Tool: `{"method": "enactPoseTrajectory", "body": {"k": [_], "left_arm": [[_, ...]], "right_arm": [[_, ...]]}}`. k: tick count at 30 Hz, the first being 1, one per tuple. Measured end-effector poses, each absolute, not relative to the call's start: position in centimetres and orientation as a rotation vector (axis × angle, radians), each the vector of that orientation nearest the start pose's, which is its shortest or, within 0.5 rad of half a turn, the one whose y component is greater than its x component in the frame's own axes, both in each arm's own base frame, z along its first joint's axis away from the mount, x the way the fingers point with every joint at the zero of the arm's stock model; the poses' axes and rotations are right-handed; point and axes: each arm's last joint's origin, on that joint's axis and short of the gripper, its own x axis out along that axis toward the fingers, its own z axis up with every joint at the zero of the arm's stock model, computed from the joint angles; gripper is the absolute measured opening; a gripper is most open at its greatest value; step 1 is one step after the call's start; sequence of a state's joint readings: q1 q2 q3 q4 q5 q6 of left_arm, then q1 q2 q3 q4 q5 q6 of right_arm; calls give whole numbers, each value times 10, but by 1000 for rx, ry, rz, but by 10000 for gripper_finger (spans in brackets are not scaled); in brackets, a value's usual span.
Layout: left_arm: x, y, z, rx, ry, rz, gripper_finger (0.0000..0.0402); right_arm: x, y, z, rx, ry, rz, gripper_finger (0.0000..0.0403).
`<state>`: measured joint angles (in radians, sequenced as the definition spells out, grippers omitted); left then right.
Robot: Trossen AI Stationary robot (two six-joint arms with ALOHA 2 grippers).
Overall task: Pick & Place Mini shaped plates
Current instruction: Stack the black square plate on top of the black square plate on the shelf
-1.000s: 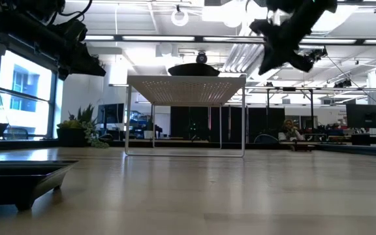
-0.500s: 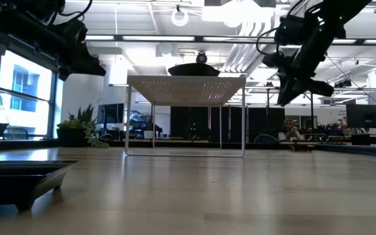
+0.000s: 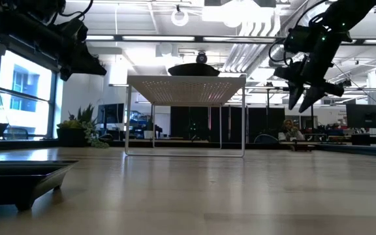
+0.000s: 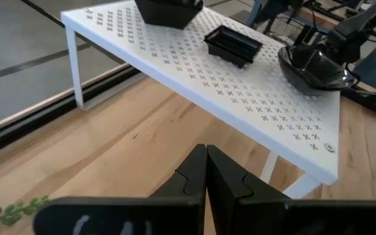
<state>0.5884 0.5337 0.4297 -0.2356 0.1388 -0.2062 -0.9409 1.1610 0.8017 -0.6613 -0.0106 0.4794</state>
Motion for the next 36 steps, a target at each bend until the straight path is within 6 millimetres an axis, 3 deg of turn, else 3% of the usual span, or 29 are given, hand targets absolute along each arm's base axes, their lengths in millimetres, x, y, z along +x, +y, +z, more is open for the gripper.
{"method": "enactPoseTrajectory", "body": {"k": [5,13,20,31,36], "left_arm": [[114,70,240,-328,277,459,1],[114,70,240,-308,281,447,1],[114,70,240,-307,282,447,1],[113,70,238,-293,308,444,1],[113,70,237,-296,314,443,1]], "right_arm": [[128,-174,233,700,830,-1005,167],[139,-166,233,410,973,-790,155],[146,-169,222,342,1056,-719,155],[149,-174,213,285,1127,-669,211],[147,-178,205,252,1196,-639,216]]}}
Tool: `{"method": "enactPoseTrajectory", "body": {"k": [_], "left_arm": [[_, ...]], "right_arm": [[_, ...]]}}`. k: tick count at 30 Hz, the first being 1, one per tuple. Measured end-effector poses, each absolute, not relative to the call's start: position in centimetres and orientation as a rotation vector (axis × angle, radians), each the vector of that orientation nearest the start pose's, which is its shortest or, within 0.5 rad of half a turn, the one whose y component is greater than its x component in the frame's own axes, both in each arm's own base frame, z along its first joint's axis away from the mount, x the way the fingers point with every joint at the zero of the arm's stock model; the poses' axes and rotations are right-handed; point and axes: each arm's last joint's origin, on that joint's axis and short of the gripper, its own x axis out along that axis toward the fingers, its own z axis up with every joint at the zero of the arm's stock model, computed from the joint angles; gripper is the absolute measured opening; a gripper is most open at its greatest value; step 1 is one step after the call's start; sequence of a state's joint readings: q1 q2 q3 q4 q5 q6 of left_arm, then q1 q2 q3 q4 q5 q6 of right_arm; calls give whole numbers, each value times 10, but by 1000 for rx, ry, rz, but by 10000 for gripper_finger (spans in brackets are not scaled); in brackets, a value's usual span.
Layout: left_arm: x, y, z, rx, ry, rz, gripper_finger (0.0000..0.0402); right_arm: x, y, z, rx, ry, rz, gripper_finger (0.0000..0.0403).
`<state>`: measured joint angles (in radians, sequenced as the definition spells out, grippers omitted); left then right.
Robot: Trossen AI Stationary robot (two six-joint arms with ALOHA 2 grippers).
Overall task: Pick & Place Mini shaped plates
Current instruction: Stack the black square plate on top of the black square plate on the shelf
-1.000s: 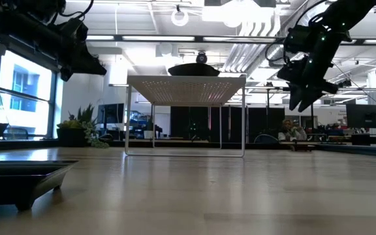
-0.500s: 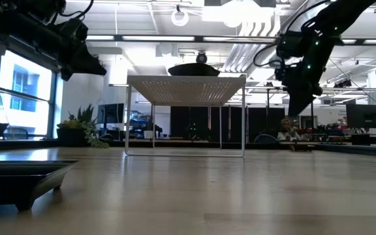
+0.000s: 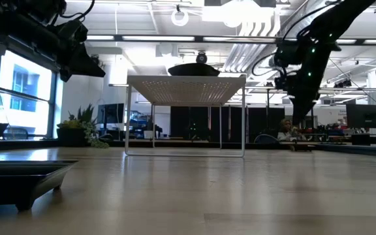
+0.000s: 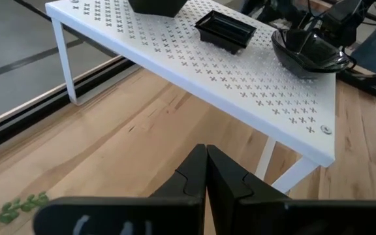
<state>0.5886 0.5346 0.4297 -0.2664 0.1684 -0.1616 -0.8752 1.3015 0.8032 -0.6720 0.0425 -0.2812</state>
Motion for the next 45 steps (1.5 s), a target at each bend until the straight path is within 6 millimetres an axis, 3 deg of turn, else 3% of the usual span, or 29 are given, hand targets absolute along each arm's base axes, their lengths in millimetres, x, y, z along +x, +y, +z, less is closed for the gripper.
{"method": "enactPoseTrajectory", "body": {"k": [9,20,25,37,45], "left_arm": [[113,69,237,-302,313,423,1],[113,69,237,-305,313,414,1],[113,69,237,-305,313,414,1],[113,69,237,-301,313,420,1],[113,69,237,-303,320,421,1]], "right_arm": [[148,-197,172,115,1442,-603,211],[146,-221,146,7,1513,-566,199],[146,-226,142,-28,1522,-551,160],[148,-228,143,-65,1509,-560,16],[156,-221,150,-74,1459,-553,2]]}}
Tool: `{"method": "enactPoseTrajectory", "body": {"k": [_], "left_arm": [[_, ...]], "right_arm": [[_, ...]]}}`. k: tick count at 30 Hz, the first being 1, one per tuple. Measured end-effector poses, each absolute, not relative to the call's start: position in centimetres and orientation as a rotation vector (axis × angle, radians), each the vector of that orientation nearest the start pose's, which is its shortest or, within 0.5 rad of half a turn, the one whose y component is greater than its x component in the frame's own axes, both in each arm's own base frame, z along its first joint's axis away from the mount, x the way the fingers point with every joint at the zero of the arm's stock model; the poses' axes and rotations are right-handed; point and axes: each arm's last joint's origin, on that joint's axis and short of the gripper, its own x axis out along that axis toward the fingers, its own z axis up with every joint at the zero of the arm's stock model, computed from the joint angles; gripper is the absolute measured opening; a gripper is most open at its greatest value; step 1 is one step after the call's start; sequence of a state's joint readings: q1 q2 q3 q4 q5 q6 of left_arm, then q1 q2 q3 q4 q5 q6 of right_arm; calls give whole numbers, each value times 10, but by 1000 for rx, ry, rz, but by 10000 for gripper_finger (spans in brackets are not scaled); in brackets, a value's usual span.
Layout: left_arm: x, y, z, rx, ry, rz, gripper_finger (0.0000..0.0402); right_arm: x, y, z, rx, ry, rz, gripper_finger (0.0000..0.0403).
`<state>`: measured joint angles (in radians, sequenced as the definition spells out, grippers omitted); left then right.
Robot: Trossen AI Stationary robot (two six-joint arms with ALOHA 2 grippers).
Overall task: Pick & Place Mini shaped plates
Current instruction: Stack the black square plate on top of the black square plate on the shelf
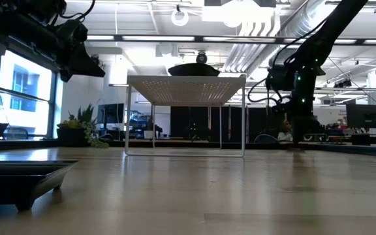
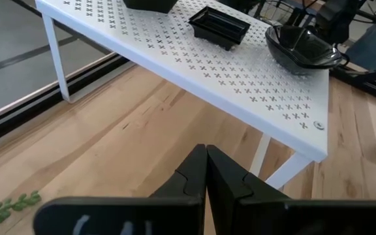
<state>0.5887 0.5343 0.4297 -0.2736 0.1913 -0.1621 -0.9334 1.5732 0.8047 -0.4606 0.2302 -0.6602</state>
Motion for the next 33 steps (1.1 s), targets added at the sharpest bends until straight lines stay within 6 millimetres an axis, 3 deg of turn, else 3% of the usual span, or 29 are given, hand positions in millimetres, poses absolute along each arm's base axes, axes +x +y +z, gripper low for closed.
{"method": "enactPoseTrajectory", "body": {"k": [6,13,17,26,29,33], "left_arm": [[112,69,235,-308,334,425,1],[112,68,234,-317,348,426,1],[111,68,232,-339,359,430,1],[112,68,233,-371,342,433,1],[112,68,233,-371,341,433,1],[112,68,234,-371,340,433,1]], "right_arm": [[164,-200,169,-28,1390,-541,1],[176,-150,205,53,1289,-511,1],[188,-121,244,99,1222,-509,1],[232,-70,361,48,911,-540,1],[256,-59,388,-35,841,-567,1],[297,-52,406,-132,806,-553,2]]}}
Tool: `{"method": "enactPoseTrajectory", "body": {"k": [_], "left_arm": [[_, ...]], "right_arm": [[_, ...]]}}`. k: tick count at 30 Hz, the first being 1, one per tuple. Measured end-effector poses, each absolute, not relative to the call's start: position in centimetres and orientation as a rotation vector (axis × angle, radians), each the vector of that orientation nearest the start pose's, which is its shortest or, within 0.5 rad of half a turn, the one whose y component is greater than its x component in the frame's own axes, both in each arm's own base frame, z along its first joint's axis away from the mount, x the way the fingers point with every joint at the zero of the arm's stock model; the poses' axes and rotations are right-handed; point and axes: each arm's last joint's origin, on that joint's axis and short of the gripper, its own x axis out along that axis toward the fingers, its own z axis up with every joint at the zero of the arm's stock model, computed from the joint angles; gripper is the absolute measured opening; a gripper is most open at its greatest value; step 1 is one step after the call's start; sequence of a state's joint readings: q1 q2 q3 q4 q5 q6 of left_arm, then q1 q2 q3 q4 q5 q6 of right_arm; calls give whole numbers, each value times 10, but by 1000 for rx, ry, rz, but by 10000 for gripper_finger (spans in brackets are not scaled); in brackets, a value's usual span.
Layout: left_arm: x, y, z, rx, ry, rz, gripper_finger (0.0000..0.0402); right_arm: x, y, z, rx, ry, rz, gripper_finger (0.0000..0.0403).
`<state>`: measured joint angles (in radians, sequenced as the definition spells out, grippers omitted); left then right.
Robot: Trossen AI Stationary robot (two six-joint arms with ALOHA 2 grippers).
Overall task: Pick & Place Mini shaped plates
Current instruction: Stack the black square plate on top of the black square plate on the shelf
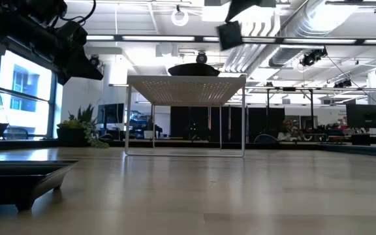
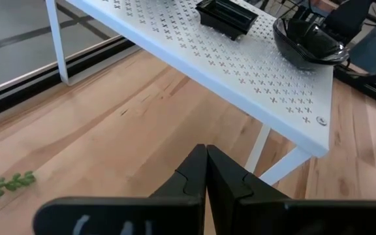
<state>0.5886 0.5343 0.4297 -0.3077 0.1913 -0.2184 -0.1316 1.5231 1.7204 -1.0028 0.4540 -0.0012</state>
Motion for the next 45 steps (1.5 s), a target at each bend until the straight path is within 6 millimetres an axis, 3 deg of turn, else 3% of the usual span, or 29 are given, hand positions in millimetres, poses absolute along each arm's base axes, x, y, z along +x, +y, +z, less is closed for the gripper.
{"method": "enactPoseTrajectory", "body": {"k": [8,11,15,24,30,35,40,45], "left_arm": [[112,68,233,-357,343,442,1],[112,69,233,-354,343,456,1],[111,69,233,-355,344,457,1],[111,69,233,-361,341,459,1],[112,68,234,-382,335,449,1],[112,69,235,-383,322,460,1],[112,69,236,-378,309,461,1],[112,69,236,-378,310,462,1]], "right_arm": [[375,-50,393,-320,868,-508,1],[392,-54,382,-395,900,-512,1],[401,-60,374,-409,921,-470,1],[398,-80,380,-29,799,-460,28],[397,-90,379,374,745,-406,77],[404,-96,367,657,726,-484,120],[415,-102,346,780,761,-545,143],[422,-109,331,768,789,-594,139]]}}
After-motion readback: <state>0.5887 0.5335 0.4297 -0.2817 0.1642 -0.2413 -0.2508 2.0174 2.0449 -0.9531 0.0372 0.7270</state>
